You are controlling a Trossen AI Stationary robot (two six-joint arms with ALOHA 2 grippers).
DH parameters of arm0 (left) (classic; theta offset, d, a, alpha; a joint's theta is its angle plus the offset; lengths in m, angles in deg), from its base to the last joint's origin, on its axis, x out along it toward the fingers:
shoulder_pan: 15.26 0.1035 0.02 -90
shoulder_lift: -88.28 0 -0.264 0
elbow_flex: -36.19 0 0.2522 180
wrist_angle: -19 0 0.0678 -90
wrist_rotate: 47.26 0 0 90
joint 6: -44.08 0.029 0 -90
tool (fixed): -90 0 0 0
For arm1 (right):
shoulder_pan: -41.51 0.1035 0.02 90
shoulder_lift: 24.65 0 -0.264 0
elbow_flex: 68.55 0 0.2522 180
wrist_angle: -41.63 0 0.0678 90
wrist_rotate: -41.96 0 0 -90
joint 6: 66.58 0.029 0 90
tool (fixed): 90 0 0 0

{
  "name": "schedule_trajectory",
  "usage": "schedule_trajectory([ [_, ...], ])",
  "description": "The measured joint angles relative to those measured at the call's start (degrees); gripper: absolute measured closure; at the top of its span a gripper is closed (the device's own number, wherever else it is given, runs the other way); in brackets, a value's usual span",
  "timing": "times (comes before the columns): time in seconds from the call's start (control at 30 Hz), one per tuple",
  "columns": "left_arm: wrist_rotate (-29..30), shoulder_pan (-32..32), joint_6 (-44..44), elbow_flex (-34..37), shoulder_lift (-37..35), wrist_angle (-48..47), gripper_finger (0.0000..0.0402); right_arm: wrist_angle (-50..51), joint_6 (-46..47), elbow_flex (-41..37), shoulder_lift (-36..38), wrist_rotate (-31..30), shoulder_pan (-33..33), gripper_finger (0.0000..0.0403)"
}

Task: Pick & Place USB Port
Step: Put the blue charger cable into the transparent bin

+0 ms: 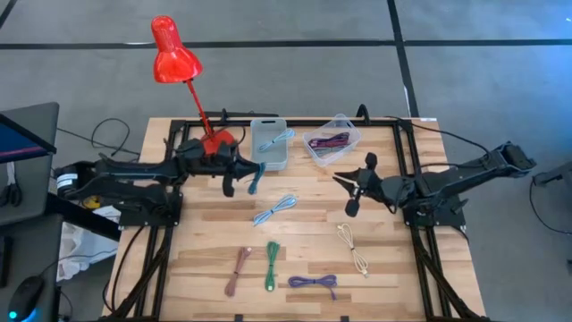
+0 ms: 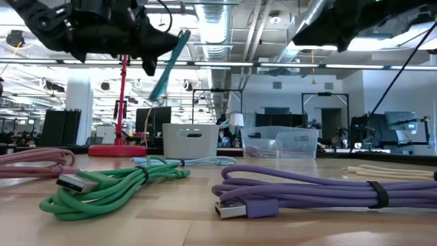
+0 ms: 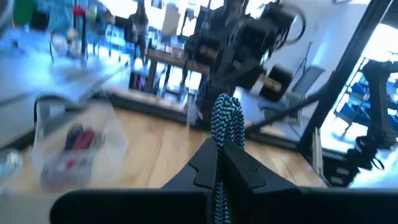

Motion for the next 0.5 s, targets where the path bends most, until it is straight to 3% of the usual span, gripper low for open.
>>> schedule_trajectory([
  [0.13, -0.02, 0.02, 0.02, -0.06, 4.32, 6.98, 0.0393, -3.33, -0.1, -0.04, -2.07, 1.76, -2.87, 0.0351],
  [0.3, -2.91, 0.02, 0.28, -3.54, 8.74, 7.49, 0.0393, -7.26, 0.26, -0.04, -6.24, 5.2, -6.61, 0.0343],
  [0.5, -7.08, 0.08, 2.25, -9.38, 11.57, 7.66, 0.0393, -12.92, -0.03, -0.02, -10.76, 6.18, -9.1, 0.0285],
])
